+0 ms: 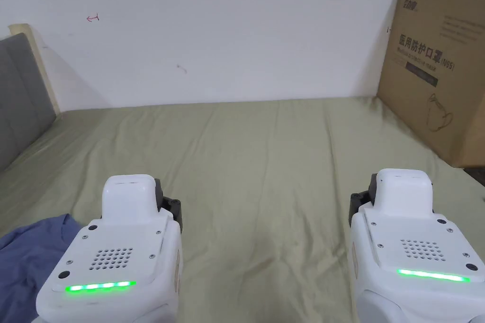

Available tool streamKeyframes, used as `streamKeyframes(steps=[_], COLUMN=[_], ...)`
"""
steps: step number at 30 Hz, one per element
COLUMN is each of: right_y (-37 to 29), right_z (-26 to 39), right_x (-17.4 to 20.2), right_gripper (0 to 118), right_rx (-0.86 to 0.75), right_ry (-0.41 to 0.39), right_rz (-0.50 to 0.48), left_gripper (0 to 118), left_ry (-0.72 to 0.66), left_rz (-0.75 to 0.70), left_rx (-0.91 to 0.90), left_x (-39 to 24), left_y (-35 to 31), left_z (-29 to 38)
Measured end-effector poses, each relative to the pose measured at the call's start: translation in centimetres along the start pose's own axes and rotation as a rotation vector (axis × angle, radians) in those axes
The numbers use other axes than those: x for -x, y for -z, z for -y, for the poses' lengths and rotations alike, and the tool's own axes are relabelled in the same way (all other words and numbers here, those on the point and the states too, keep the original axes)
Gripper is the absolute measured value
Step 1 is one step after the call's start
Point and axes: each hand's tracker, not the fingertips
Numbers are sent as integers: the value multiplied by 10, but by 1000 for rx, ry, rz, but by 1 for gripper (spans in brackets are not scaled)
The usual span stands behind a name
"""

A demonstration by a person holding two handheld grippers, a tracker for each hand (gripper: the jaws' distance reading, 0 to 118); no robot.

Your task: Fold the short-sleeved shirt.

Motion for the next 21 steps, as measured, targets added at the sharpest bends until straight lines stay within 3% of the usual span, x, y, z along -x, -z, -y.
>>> streamKeyframes(steps=[7, 10, 17, 21], right_y=[1, 5, 1, -7], right_z=[-6, -15, -18, -12], right_x=[15, 32, 124, 170], right_gripper=[0, 0, 0, 0], right_rx=[12, 29, 63, 81], right_ry=[-24, -5, -29, -81], right_rz=[-37, -159, -461, -583], left_gripper=[0, 0, 0, 0], left_ry=[-14, -22, -139, -125], left_rz=[-2, -30, -270, -401], left_rx=[-16, -24, 7, 28], left_x=[12, 26, 110, 145], left_y=[-5, -14, -58, -82], left_z=[-7, -11, -11, -6])
